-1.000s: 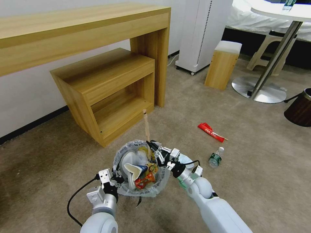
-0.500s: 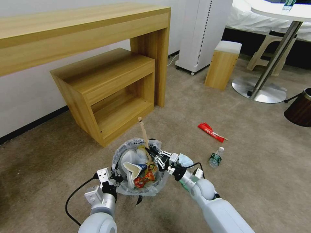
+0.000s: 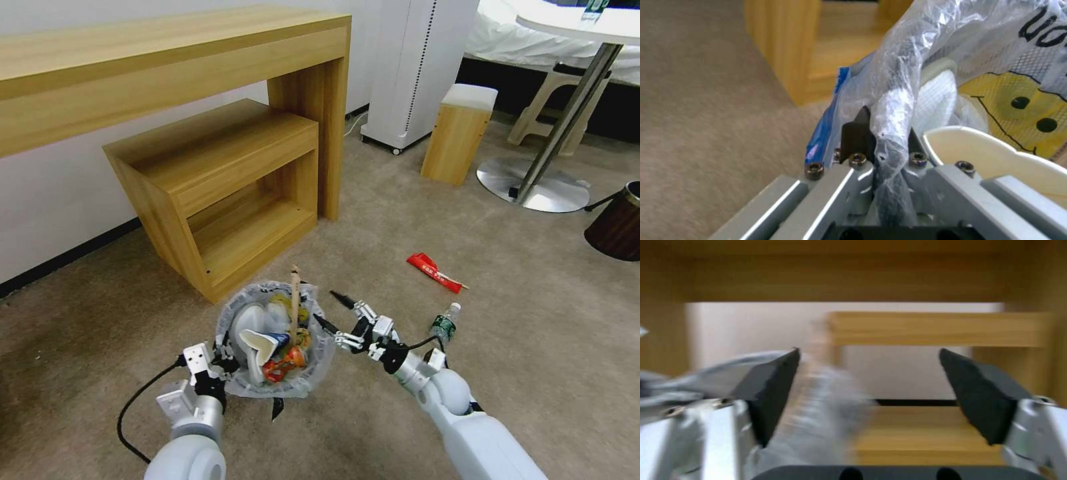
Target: Pick up the trash bin and place the garbage on the floor into it.
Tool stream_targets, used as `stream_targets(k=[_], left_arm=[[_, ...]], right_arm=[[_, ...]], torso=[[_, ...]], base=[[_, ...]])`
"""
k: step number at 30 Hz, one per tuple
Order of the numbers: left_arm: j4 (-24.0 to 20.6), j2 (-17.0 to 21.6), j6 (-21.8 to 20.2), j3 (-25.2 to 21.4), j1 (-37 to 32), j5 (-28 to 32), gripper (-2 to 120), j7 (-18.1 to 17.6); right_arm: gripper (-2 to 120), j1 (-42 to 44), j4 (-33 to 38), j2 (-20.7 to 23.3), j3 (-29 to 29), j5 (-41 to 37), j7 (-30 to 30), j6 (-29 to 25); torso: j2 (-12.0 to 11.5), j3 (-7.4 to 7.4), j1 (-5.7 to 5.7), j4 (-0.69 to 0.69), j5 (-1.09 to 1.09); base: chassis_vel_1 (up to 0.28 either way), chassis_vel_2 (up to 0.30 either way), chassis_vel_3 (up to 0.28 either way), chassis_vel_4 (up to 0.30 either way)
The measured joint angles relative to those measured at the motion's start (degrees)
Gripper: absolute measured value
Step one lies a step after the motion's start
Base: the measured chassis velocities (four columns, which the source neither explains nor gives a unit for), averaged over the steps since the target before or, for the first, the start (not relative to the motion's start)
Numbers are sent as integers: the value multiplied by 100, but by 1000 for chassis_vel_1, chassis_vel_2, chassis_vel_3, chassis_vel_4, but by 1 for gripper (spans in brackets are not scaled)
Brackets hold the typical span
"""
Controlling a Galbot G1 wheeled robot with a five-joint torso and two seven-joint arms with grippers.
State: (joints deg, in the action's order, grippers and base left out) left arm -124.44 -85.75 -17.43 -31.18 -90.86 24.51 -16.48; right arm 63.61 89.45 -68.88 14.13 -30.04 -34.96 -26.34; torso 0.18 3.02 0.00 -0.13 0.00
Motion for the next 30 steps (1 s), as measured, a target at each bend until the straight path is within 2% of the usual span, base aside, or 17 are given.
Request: stream_targets(k=[1, 2, 5, 6, 9, 12, 16, 23, 30], left_arm=[[-63, 43, -51, -124, 32, 103, 1, -50], [-63, 43, -51, -124, 32, 103, 1, -50], [-271, 197, -352, -655, 105, 322, 1, -289], [-271, 197, -352, -655, 105, 322, 1, -289], [-440, 308, -717, -1117, 91, 632, 1, -574], [-467, 345, -829, -1347, 77, 739, 1, -735], [-424, 392, -907, -1604, 125, 894, 1, -895], [-321, 489, -745, -1919, 117, 1000, 1, -859], [-407, 467, -695, -1962, 70, 1021, 1, -828]], right_arm=[[91, 38, 112, 13, 107, 103, 444, 133], [91, 38, 112, 13, 107, 103, 444, 133], [100, 172, 388, 0, 637, 480, 1457, 480], [100, 172, 388, 0, 637, 480, 1457, 480], [100, 394, 559, -132, 1322, 958, 2093, 601], [100, 598, 676, -182, 1624, 921, 2361, 605], [100, 960, 835, -232, 2007, 742, 2550, 474], [100, 1522, 1049, -308, 2722, 739, 2529, 160], [100, 1695, 1130, -369, 2851, 753, 2487, 0]], torso=[[0, 0, 0, 0, 0], [0, 0, 0, 0, 0], [0, 0, 0, 0, 1], [0, 0, 0, 0, 1], [0, 0, 0, 0, 0], [0, 0, 0, 0, 0], [0, 0, 0, 0, 0], [0, 0, 0, -1, -1], [0, 0, 0, -1, 0]], base=[[0, 0, 0, 0], [0, 0, 0, 0], [0, 0, 0, 0], [0, 0, 0, 0], [0, 0, 0, 0], [0, 0, 0, 0], [0, 0, 0, 0], [0, 0, 0, 0], [0, 0, 0, 0]])
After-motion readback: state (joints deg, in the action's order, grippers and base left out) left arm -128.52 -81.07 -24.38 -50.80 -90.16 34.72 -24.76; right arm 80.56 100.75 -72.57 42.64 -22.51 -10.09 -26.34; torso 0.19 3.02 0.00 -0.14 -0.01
